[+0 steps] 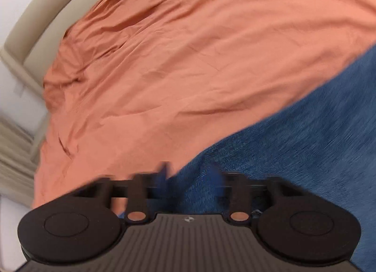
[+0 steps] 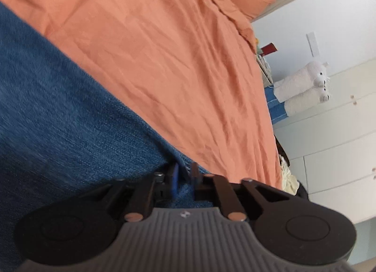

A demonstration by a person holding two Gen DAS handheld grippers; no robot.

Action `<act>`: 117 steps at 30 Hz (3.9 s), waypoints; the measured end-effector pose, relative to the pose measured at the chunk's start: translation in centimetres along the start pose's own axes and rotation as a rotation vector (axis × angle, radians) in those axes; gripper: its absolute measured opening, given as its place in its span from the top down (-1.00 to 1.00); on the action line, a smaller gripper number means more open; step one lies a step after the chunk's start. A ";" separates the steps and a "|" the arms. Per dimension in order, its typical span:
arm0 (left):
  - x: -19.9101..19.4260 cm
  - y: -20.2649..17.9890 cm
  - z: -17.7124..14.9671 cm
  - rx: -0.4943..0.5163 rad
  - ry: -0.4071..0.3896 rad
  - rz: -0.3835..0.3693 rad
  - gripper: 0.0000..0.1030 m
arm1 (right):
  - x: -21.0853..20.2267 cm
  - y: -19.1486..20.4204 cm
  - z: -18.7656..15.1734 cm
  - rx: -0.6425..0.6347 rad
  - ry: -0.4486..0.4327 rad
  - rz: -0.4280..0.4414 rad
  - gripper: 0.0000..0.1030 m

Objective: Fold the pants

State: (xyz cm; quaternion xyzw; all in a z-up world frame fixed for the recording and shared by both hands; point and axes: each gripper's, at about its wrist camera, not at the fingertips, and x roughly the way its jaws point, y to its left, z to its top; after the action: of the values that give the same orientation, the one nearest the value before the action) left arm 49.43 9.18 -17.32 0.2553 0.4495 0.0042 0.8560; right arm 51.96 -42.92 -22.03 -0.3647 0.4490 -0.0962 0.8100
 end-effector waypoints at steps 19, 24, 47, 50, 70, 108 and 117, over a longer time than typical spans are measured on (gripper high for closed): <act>-11.5 16.2 -19.5 -0.723 0.035 -0.173 -0.30 | -21.9 11.6 -3.0 0.502 -0.146 0.651 0.36; -9.6 17.4 -26.4 -1.128 0.003 -0.316 -0.35 | -26.6 17.4 -3.5 0.568 -0.164 0.773 0.36; -10.9 18.7 -24.1 -1.150 -0.187 -0.242 0.67 | -35.2 30.5 2.7 0.332 -0.287 0.923 0.88; -9.1 18.4 -23.9 -1.095 -0.137 -0.185 0.67 | -35.8 30.5 1.9 0.289 -0.272 0.937 0.93; -11.8 13.6 -19.9 -0.663 -0.050 0.106 -0.05 | -33.0 25.4 -3.2 0.516 -0.174 0.921 0.45; -3.0 -9.5 -2.5 -0.386 0.191 -0.162 0.01 | 3.2 -13.1 -23.3 1.464 -0.017 0.691 0.97; -3.3 -10.3 -2.6 -0.387 0.178 -0.140 0.01 | 1.4 -12.8 -24.9 1.399 -0.019 0.573 1.00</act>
State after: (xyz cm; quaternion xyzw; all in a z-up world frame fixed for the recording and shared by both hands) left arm 43.16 0.56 -20.51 0.0532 0.5308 0.0532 0.8441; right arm 35.12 -65.28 -22.49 0.3649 0.3534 -0.1413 0.8497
